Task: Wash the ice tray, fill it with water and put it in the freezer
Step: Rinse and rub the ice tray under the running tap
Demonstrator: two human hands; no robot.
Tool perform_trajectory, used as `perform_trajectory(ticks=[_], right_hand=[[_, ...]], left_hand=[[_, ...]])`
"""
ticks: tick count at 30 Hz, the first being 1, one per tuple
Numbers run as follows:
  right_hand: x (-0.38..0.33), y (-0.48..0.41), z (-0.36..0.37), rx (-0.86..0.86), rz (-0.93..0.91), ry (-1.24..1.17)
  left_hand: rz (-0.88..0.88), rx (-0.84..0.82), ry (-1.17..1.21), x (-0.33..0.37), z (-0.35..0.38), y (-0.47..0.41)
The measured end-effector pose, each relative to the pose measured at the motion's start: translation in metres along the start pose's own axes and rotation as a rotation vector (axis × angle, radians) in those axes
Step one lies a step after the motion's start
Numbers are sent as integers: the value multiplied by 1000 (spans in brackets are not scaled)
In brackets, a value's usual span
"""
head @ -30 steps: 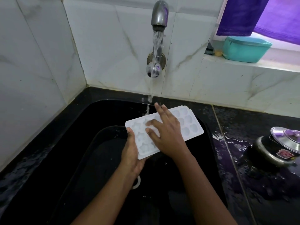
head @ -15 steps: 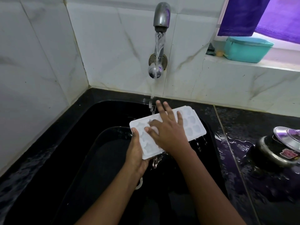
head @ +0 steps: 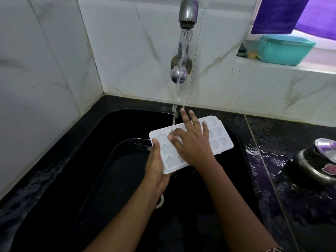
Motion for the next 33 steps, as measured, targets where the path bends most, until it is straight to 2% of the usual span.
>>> perform_trajectory(ticks=[5, 9, 13, 18, 22, 25, 27, 30, 33], right_hand=[[0, 2, 6, -76, -38, -30], [0, -1, 7, 105, -53, 46], [-1, 2, 8, -15, -99, 24], [1, -1, 7, 104, -56, 58], [3, 2, 12, -11, -76, -11], [9, -1, 10, 59, -20, 1], [3, -2, 12, 90, -44, 34], [-1, 1, 14, -9, -99, 32], [7, 0, 7, 2, -23, -7]], left_hand=[[14, 9, 28, 2, -5, -4], [6, -5, 10, -2, -3, -4], [17, 1, 35, 2, -6, -6], [-15, 11, 20, -2, -2, -6], [-14, 52, 38, 2, -5, -8], [-32, 37, 16, -1, -2, -6], [-35, 23, 32, -1, -2, -5], [-6, 28, 44, 4, -5, -7], [-15, 20, 15, 1, -4, -6]])
Point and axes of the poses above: each hand's wrist, its own y-axis away from the middle knuckle, its own z-axis out of the palm, x = y × z, the point moved 1 cm from there along -y, towards the middle knuckle, and after that the axes turned 5 degrees about -z, right-handed, at the moved point
